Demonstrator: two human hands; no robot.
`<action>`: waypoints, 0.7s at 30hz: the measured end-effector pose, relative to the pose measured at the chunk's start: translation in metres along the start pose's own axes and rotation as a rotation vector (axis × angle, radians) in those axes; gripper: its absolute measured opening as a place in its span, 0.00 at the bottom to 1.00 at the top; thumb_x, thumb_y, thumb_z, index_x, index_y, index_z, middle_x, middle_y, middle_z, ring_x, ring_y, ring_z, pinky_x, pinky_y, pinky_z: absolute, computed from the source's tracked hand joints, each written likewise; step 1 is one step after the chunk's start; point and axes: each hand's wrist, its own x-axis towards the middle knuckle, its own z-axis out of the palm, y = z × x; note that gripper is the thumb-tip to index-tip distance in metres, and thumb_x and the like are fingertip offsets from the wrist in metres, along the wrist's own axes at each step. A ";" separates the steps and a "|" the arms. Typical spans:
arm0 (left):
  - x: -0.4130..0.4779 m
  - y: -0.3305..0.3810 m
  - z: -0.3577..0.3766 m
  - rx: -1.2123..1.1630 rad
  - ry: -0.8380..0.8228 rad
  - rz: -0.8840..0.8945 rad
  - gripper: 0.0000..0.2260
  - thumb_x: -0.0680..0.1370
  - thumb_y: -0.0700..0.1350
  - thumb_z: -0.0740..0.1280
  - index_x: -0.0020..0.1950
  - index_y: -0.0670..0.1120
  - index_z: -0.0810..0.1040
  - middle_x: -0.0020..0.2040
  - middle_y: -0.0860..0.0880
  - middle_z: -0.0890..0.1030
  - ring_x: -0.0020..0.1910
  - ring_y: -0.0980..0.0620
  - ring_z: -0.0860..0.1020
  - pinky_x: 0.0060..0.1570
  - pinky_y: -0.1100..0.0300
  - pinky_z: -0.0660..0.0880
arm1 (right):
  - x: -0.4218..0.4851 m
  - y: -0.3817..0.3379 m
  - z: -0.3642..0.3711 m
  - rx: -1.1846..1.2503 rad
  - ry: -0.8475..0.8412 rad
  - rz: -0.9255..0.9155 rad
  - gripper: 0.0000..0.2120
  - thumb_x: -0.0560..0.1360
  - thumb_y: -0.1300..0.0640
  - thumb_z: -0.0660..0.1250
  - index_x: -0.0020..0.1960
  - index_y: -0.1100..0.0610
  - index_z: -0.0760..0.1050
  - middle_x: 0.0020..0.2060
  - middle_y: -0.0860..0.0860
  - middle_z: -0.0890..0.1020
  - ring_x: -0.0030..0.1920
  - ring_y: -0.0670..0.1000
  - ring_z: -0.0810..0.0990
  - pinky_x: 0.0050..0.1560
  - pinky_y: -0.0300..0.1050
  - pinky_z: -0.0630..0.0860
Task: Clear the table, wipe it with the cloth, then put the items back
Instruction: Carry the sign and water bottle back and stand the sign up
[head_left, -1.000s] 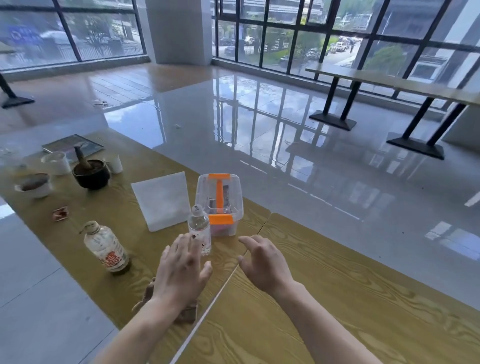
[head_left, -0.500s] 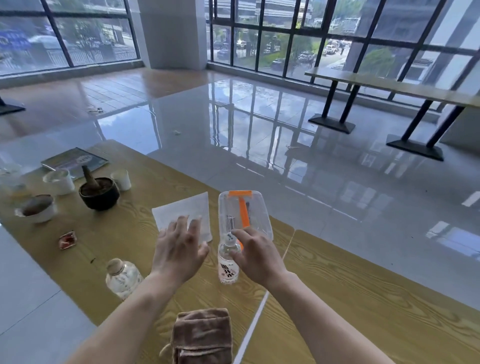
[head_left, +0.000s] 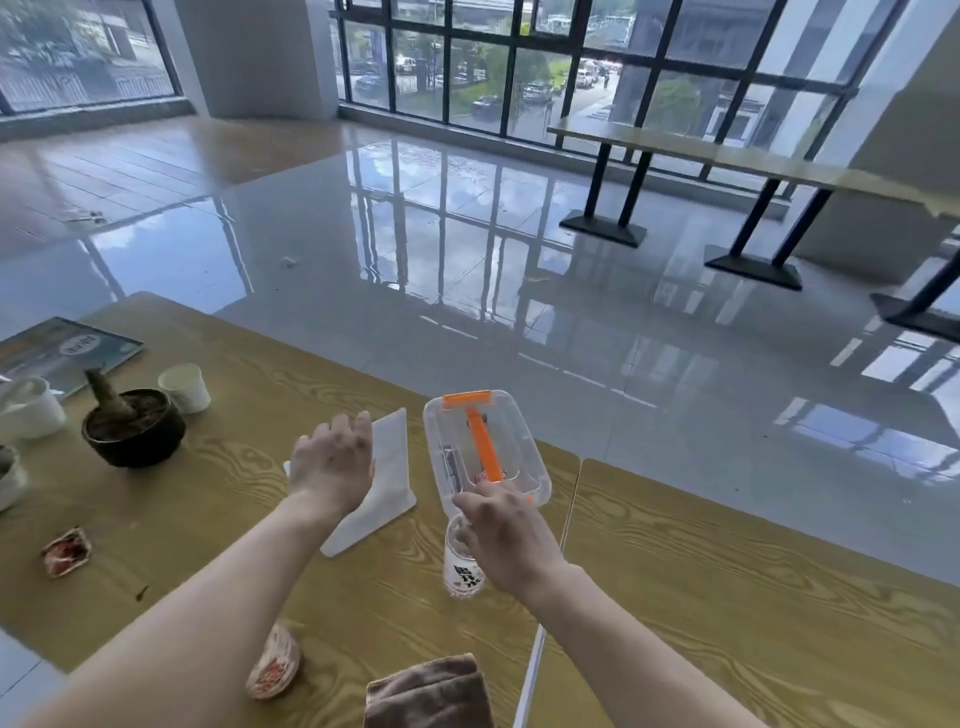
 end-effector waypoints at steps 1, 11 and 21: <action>0.002 -0.002 0.001 -0.005 0.003 0.011 0.14 0.80 0.49 0.62 0.64 0.46 0.68 0.54 0.47 0.77 0.50 0.46 0.78 0.44 0.54 0.73 | 0.000 0.000 0.000 0.001 0.006 0.001 0.07 0.75 0.59 0.70 0.52 0.59 0.79 0.49 0.56 0.82 0.55 0.60 0.77 0.53 0.55 0.77; 0.007 -0.027 0.002 -0.188 0.142 0.014 0.13 0.74 0.30 0.59 0.50 0.41 0.79 0.46 0.44 0.78 0.45 0.41 0.78 0.37 0.53 0.69 | -0.019 0.008 -0.017 0.032 0.105 0.091 0.06 0.73 0.59 0.69 0.47 0.62 0.82 0.54 0.55 0.83 0.52 0.58 0.81 0.50 0.48 0.78; -0.007 -0.038 -0.069 -0.334 0.398 0.138 0.16 0.70 0.28 0.63 0.52 0.41 0.83 0.45 0.40 0.80 0.44 0.35 0.78 0.39 0.50 0.72 | -0.078 0.027 -0.049 -0.005 0.209 0.294 0.09 0.72 0.55 0.71 0.49 0.58 0.83 0.43 0.51 0.81 0.45 0.54 0.80 0.42 0.45 0.75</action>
